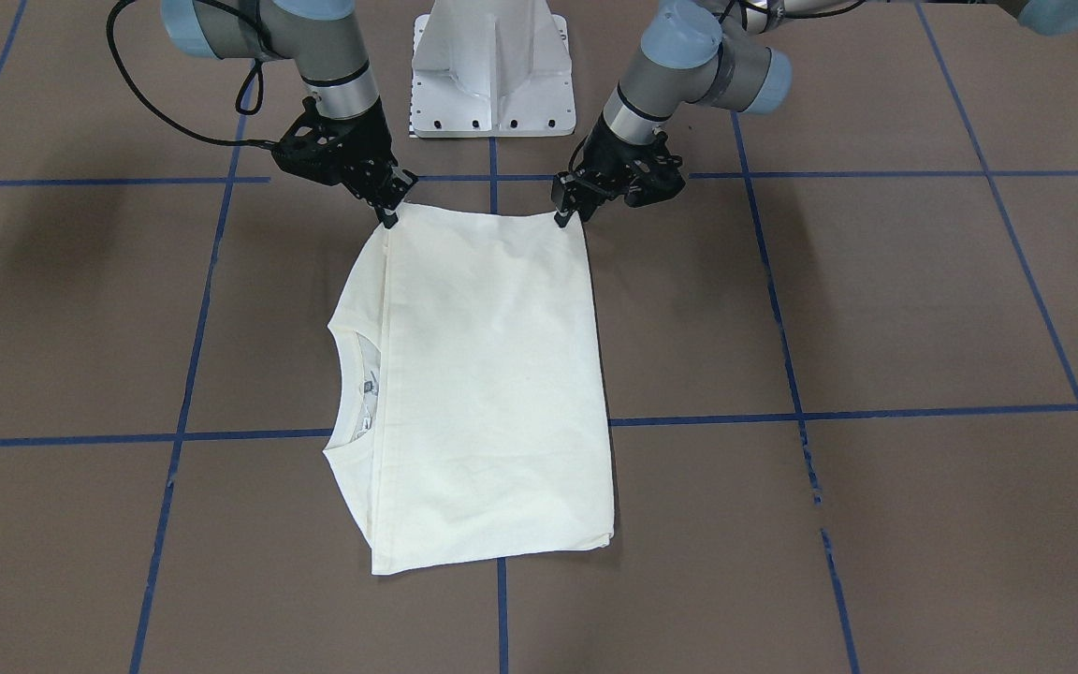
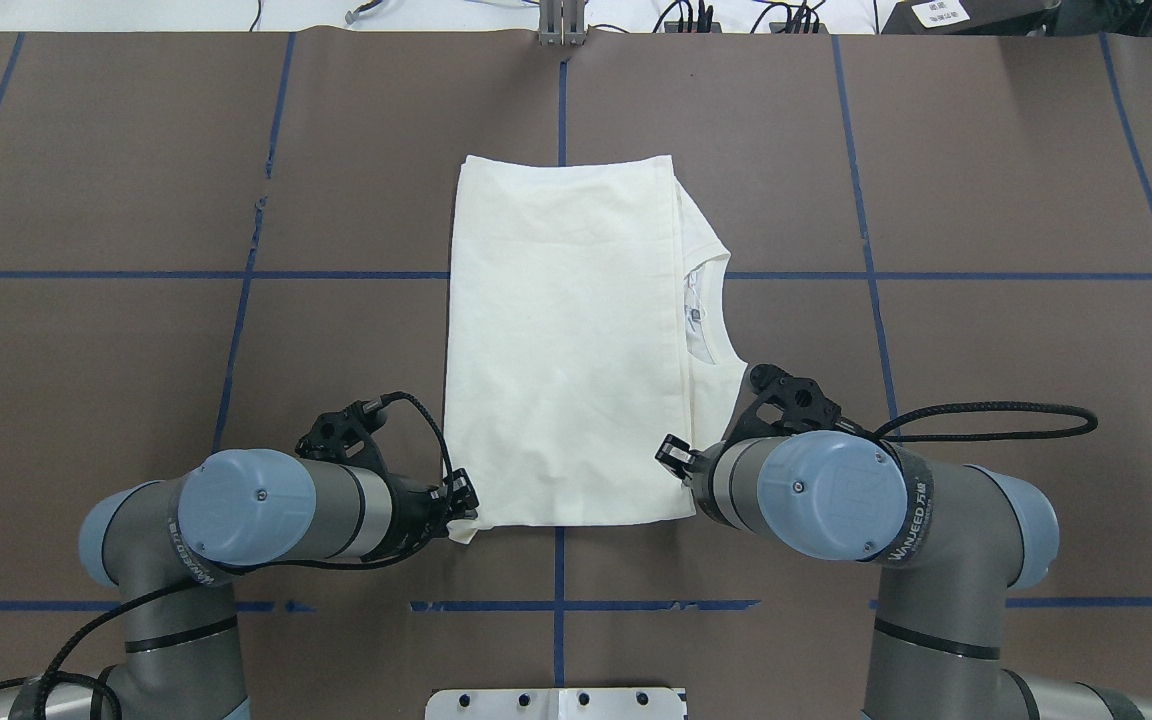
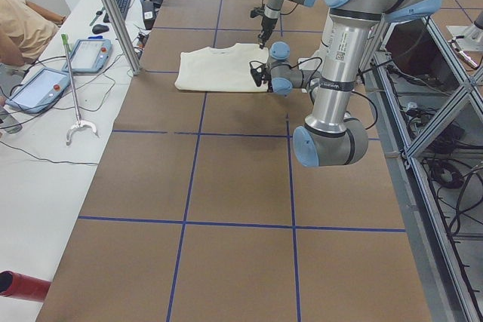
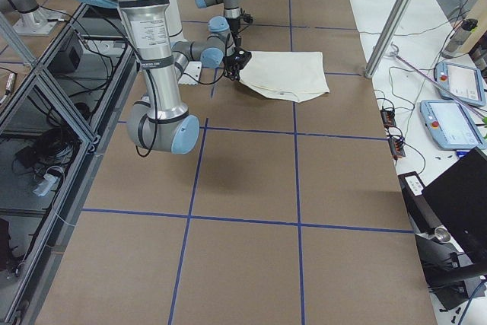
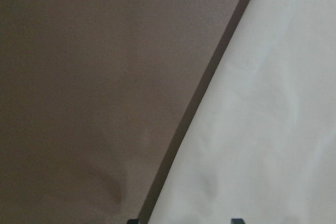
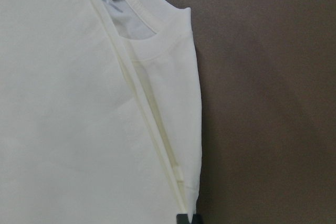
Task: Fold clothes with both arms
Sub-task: 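Move both grippers to the shirt edge nearest the robot and grasp it, then lift the near edge with both grippers and fold it toward the far edge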
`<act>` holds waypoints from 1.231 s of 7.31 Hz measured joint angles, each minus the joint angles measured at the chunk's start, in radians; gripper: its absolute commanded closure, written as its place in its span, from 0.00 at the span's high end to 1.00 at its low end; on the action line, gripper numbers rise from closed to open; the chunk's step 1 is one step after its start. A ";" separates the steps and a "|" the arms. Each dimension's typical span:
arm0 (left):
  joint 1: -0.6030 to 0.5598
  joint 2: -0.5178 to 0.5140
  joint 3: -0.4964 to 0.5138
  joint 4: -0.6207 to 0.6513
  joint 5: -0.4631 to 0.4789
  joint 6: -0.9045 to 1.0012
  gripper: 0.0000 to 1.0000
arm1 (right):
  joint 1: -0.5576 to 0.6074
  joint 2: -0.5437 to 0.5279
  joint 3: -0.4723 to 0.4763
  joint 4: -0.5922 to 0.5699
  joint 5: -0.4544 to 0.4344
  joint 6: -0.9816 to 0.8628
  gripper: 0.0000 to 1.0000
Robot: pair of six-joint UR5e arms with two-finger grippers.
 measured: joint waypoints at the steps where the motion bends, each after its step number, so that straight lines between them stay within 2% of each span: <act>1: 0.005 0.000 0.001 0.009 0.000 0.000 0.00 | 0.000 0.000 0.003 0.000 0.000 0.000 0.00; 5: 0.004 0.004 -0.008 0.018 0.012 0.000 0.00 | 0.001 -0.001 0.005 0.000 0.000 0.000 0.00; 6: 0.003 0.019 -0.041 0.024 0.012 0.000 0.00 | 0.001 -0.002 0.009 0.000 0.000 0.000 0.00; 8: 0.028 0.069 -0.214 0.101 0.012 -0.045 0.00 | -0.010 -0.025 0.069 -0.001 -0.001 0.008 0.00; 9: 0.071 0.077 -0.310 0.163 0.014 -0.098 0.00 | -0.036 -0.069 0.143 -0.001 -0.002 0.021 0.00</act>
